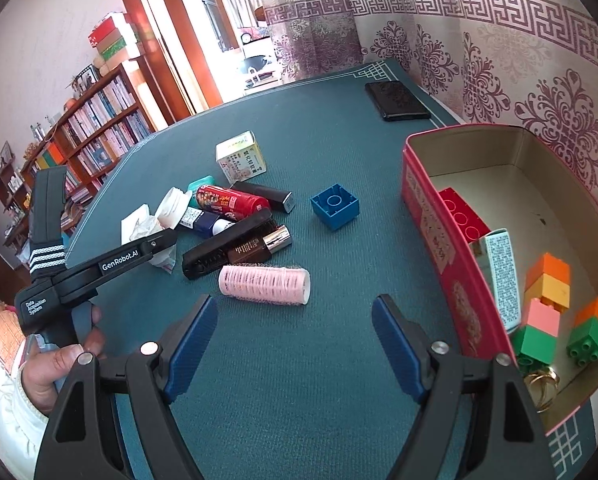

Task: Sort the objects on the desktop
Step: 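Grasp the white toilet paper roll with left tool while right tool grasps pink hair curler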

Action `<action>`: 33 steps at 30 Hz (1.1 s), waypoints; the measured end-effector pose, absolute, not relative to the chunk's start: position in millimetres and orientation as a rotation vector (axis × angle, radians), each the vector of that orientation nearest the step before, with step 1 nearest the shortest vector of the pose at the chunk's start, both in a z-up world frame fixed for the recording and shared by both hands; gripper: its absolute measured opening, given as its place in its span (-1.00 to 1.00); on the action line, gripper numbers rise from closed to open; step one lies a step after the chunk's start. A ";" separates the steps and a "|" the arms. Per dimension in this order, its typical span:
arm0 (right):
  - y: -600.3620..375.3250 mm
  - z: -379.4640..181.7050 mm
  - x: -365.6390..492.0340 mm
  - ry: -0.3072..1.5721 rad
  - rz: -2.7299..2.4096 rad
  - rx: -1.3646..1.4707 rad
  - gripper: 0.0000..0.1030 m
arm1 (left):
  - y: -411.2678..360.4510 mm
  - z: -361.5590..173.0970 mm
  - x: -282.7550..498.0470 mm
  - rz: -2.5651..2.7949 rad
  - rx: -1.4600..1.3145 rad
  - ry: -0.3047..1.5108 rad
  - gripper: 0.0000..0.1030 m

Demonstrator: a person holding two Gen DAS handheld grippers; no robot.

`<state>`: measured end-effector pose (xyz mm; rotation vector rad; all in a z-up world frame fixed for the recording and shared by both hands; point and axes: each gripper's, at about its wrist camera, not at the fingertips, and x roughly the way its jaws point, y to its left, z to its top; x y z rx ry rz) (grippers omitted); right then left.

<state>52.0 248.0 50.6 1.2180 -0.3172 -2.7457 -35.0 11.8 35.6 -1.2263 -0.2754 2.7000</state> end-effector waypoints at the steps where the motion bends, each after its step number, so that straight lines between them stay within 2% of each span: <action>1: 245.0 48.9 48.9 -0.311 -2.739 1.231 0.60 | 10.0 36.0 -33.3 2.702 -1.219 -0.286 -0.19; 10: 215.3 36.6 24.3 -0.247 -2.704 1.316 0.60 | 7.1 36.5 -30.1 2.724 -1.194 -0.321 -0.19; 18: 193.4 21.0 0.5 -0.085 -2.754 1.400 0.60 | 6.2 37.9 -25.3 2.742 -1.180 -0.317 -0.19; 29: 193.6 7.0 -11.0 -0.062 -2.731 1.495 0.60 | 10.8 39.0 -23.5 2.741 -1.171 -0.288 -0.19; 33: 192.8 7.8 -9.5 -0.050 -2.744 1.487 0.47 | 11.2 39.5 -23.7 2.741 -1.170 -0.286 -0.19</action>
